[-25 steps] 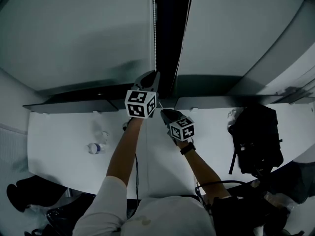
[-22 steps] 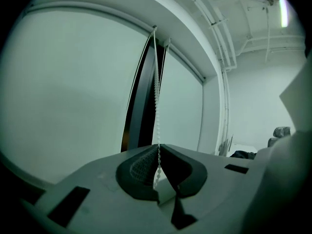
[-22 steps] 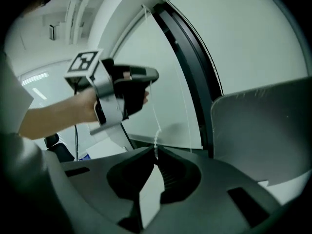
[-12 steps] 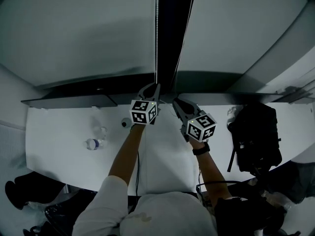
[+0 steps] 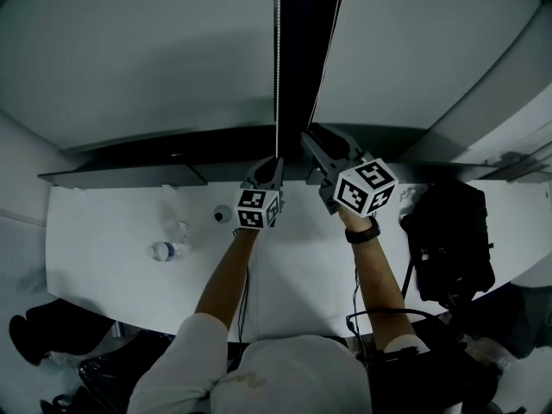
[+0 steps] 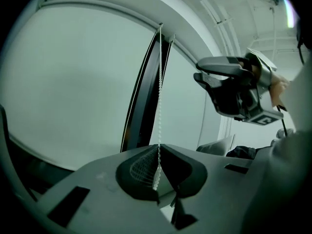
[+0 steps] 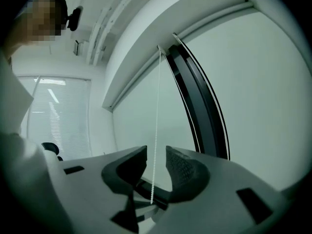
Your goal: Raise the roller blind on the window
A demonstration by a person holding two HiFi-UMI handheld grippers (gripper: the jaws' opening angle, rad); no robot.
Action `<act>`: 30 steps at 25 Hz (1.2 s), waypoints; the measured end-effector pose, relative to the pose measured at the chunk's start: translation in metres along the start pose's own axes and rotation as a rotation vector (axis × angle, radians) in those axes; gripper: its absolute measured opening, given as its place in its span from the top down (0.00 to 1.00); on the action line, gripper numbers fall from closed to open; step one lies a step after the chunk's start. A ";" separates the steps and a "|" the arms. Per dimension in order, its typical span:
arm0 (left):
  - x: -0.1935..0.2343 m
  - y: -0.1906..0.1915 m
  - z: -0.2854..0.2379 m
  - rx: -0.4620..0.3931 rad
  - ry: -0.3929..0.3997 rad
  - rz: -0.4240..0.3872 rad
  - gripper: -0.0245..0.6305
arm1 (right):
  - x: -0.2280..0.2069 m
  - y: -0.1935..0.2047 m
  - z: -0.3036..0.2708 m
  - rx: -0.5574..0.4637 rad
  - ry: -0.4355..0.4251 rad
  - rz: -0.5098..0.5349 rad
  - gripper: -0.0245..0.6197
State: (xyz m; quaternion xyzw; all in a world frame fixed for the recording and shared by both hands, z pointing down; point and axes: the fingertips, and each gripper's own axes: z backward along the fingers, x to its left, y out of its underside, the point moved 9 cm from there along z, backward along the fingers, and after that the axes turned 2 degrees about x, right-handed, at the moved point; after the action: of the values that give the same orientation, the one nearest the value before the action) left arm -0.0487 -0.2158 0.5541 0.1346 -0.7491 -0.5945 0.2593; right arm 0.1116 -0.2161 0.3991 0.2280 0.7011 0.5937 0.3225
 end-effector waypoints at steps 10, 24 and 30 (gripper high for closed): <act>-0.018 0.006 0.011 -0.057 -0.028 -0.112 0.95 | -0.013 -0.084 -0.052 -0.129 -0.050 0.051 0.78; -0.014 0.105 0.038 0.149 -0.023 -0.069 0.95 | -0.011 -0.100 -0.100 -0.089 -0.192 -0.045 0.78; -0.035 0.167 0.045 0.320 0.004 0.018 0.95 | -0.011 -0.105 -0.096 -0.131 -0.174 -0.065 0.78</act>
State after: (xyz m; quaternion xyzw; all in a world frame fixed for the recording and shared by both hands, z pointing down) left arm -0.0267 -0.1181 0.6996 0.1685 -0.8351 -0.4648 0.2413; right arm 0.0567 -0.3099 0.3070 0.2340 0.6371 0.6056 0.4154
